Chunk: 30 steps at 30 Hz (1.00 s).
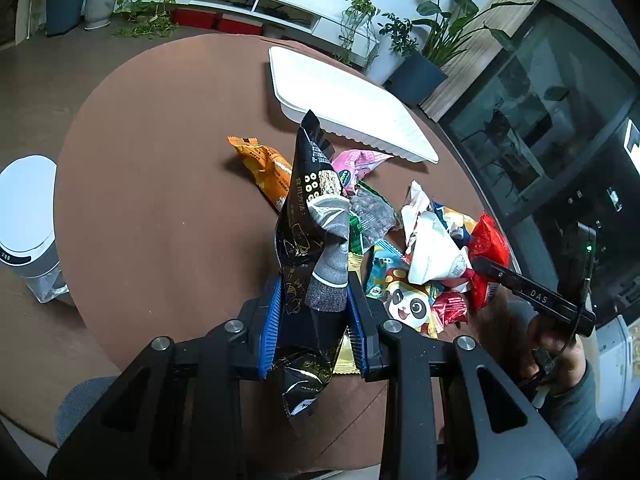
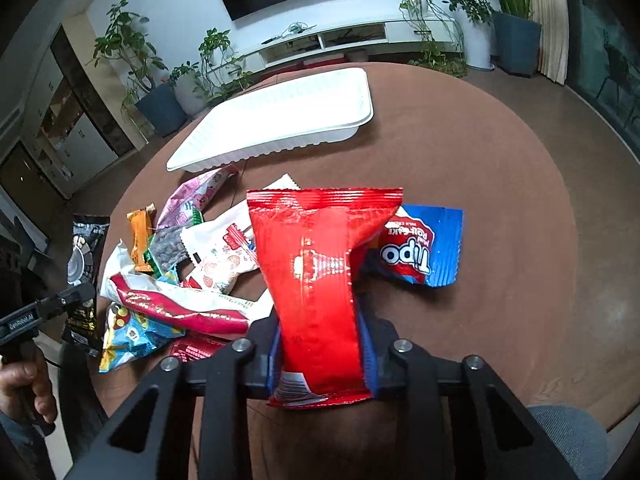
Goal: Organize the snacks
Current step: 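Carry both bags to the white tray and release them inside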
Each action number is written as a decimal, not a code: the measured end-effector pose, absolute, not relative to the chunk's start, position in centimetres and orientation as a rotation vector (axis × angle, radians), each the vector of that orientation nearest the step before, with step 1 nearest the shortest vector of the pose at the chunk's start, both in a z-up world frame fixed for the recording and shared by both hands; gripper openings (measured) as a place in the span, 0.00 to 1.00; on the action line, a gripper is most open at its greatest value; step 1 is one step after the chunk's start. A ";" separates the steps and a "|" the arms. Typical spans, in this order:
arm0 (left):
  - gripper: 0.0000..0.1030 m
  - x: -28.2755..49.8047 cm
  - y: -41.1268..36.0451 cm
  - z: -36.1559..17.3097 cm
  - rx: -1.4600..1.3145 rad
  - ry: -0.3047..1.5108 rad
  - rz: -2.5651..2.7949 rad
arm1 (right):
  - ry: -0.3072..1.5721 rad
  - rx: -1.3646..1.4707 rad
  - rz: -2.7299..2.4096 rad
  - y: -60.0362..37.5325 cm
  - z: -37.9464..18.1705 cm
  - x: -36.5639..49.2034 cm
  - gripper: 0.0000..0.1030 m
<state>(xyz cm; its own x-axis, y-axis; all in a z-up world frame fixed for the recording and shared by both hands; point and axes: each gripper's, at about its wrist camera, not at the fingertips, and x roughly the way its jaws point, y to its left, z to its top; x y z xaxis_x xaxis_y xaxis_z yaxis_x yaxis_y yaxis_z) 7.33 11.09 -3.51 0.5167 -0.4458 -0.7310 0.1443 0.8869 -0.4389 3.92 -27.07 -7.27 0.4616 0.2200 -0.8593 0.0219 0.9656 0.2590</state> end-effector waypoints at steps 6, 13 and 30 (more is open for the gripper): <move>0.27 7.4 11.5 -3.5 -0.351 0.961 -0.369 | 1.068 0.326 0.127 -28.2 -6.7 3.2 0.26; 0.27 7.4 11.6 -3.7 -0.358 0.957 -0.374 | 1.050 0.379 0.148 -28.7 -5.9 3.0 0.25; 0.27 10.5 14.7 -1.1 -0.377 0.895 -0.365 | 0.961 0.508 0.035 -36.3 -3.1 5.7 0.25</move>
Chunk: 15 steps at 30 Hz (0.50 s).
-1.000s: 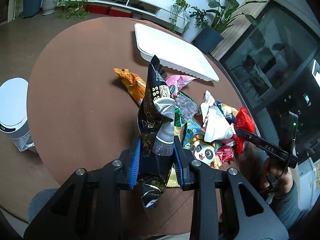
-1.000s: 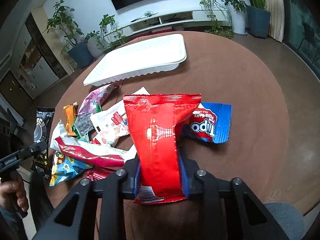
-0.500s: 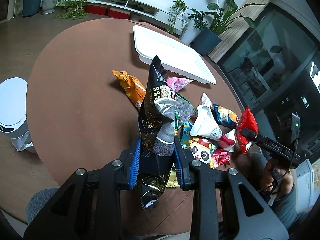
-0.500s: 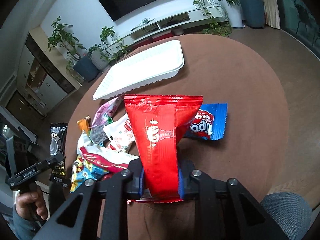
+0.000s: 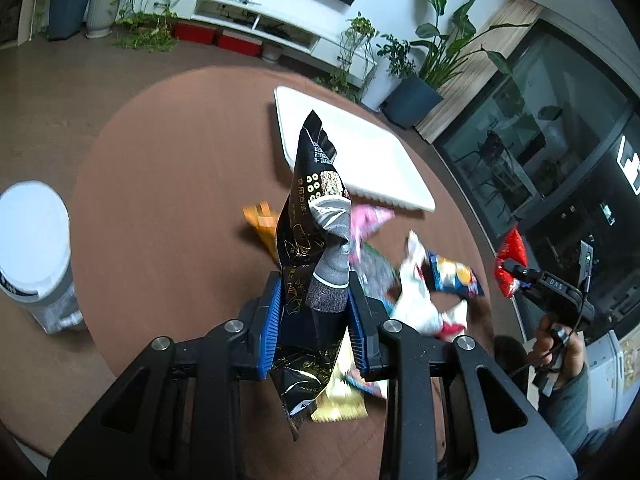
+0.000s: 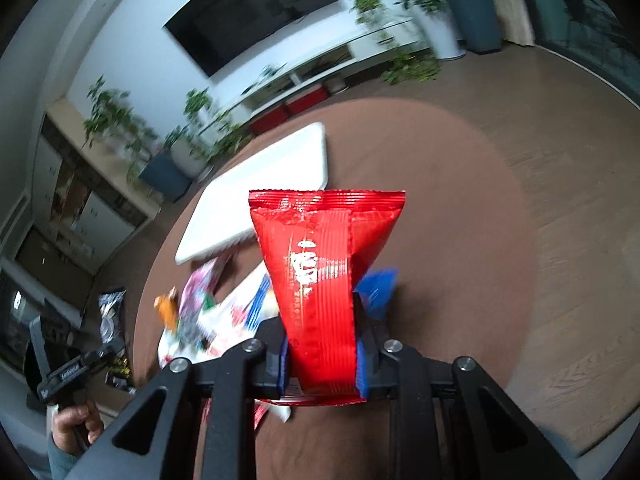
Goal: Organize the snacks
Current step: 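Carry both bags to the white tray and release them inside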
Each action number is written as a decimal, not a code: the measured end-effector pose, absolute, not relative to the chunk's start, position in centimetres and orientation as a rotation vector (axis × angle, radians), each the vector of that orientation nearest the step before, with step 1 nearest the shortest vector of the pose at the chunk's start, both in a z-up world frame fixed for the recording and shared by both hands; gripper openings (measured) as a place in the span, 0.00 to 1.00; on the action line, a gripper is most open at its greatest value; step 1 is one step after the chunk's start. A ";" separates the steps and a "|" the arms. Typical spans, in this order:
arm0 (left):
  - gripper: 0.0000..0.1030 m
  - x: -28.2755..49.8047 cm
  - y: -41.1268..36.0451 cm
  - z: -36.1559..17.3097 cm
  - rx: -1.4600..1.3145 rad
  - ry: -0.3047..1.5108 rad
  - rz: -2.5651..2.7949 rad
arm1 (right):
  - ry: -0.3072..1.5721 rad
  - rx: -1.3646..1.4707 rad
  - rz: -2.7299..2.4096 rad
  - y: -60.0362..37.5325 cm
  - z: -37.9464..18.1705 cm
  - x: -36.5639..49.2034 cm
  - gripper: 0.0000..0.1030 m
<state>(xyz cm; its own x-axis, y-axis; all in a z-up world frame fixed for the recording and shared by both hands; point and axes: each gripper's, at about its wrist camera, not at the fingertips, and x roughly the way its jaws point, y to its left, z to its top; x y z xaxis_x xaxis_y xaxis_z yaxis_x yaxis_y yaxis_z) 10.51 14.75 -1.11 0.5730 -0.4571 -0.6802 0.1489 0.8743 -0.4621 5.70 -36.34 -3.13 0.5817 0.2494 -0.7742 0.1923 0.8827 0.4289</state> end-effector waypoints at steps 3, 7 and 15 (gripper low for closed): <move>0.27 12.8 15.1 0.0 -0.356 0.883 -0.361 | 0.940 0.510 -0.032 -38.7 -2.2 7.8 0.25; 0.27 16.3 14.4 1.7 -0.310 0.875 -0.379 | 0.913 0.500 -0.053 -39.4 -0.7 11.8 0.25; 0.27 24.7 10.8 3.0 -0.213 0.920 -0.409 | 0.953 0.368 0.182 -31.4 0.1 22.1 0.25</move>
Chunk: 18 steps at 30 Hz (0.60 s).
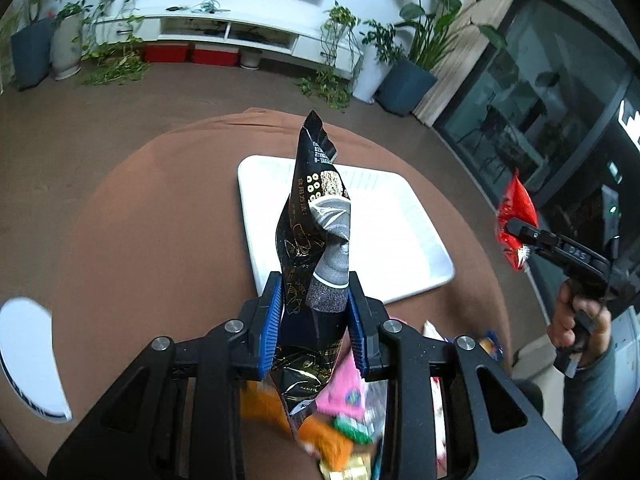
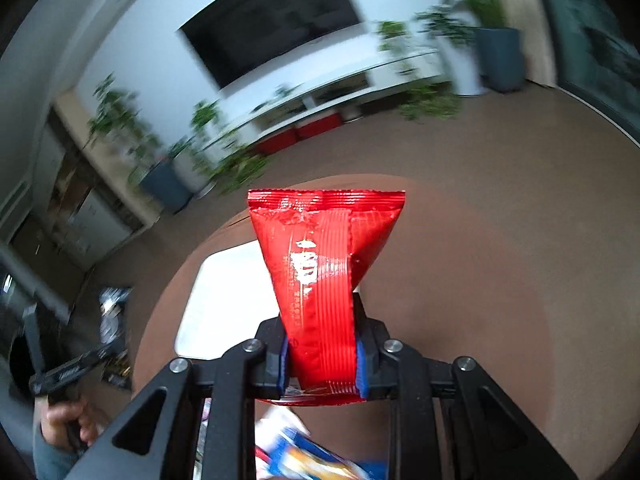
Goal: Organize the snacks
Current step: 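Carry both bags to the white tray and release them inside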
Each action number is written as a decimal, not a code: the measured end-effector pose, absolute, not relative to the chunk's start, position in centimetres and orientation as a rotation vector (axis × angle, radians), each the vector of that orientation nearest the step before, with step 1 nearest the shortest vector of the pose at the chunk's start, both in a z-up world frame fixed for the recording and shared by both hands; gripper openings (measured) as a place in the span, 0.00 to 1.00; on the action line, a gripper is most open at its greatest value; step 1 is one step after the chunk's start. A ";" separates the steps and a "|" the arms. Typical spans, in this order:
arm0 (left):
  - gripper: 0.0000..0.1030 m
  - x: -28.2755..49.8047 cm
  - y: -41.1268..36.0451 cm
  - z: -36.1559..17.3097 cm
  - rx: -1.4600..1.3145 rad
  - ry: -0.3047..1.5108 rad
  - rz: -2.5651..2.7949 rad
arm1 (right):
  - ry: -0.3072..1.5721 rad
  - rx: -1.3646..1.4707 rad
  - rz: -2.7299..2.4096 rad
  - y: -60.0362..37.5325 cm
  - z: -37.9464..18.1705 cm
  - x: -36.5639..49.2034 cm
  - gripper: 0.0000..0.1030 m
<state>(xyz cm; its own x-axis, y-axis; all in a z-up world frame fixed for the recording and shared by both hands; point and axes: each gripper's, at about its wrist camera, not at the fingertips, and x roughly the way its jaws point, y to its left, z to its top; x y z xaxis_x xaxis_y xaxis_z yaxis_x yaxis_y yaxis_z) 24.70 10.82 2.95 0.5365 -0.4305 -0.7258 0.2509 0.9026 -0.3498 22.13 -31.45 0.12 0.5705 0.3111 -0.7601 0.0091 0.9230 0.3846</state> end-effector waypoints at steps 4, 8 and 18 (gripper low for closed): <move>0.27 27.9 8.3 1.0 -0.181 0.983 -0.415 | 1.033 0.303 0.255 -27.2 -2.3 26.0 0.25; 0.27 29.8 6.6 -1.4 -0.169 1.029 -0.395 | 1.102 0.242 0.242 -25.1 -4.9 28.6 0.25; 0.27 31.3 3.7 -4.8 -0.144 1.076 -0.368 | 1.187 0.189 0.167 -25.8 -9.0 31.2 0.25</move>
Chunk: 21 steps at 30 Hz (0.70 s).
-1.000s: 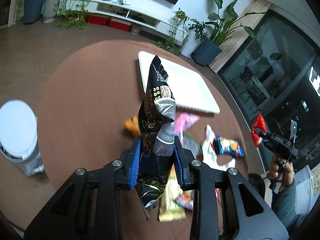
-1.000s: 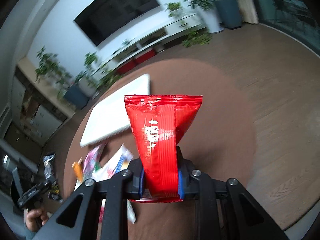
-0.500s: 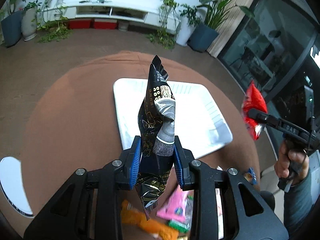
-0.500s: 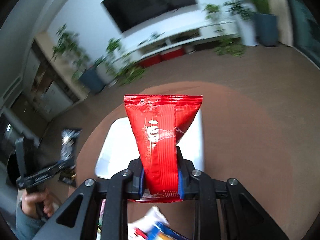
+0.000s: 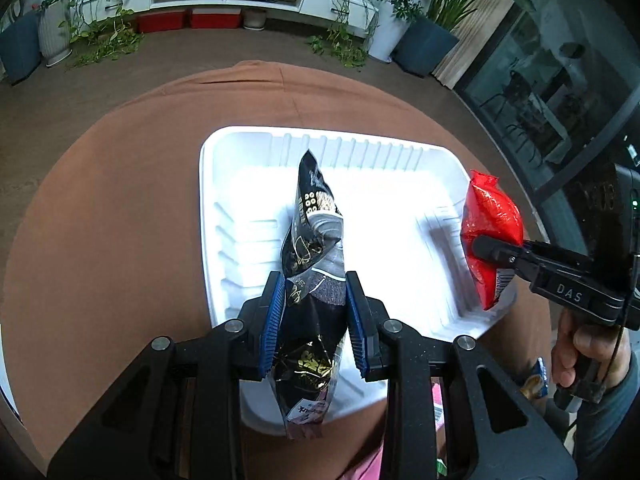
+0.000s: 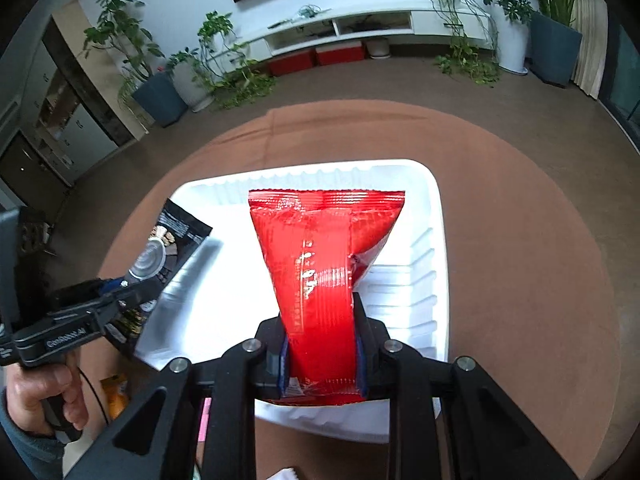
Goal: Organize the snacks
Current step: 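Carry both bags to the white tray and release them inside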
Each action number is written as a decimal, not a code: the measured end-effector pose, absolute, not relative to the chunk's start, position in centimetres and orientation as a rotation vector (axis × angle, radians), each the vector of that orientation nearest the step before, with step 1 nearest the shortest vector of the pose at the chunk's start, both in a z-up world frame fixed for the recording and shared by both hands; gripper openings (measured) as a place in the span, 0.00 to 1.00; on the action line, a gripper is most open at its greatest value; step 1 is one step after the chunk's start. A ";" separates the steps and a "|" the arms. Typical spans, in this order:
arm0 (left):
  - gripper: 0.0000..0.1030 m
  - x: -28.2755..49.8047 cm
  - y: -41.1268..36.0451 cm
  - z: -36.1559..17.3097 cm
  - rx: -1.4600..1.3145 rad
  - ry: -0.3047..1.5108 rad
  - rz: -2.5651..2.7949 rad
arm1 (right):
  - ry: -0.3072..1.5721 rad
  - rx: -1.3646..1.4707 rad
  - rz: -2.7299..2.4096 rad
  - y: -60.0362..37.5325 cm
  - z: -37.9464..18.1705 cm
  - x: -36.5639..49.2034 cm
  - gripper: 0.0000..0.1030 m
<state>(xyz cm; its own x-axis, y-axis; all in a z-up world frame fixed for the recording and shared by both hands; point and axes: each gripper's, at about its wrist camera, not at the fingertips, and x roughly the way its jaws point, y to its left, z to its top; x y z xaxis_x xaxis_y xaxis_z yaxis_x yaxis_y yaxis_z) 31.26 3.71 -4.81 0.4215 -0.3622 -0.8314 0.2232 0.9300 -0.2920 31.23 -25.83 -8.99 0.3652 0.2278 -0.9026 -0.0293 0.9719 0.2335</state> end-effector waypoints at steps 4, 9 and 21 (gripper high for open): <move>0.27 29.9 3.2 -6.3 -0.136 1.082 -0.368 | 1.222 0.197 0.150 -26.5 -10.6 31.4 0.25; 0.28 29.2 1.8 -7.6 -0.097 1.098 -0.352 | 1.218 0.173 0.150 -26.2 -11.0 31.4 0.26; 0.60 27.8 0.0 -7.5 -0.100 1.083 -0.346 | 1.220 0.168 0.115 -26.5 -10.6 30.6 0.54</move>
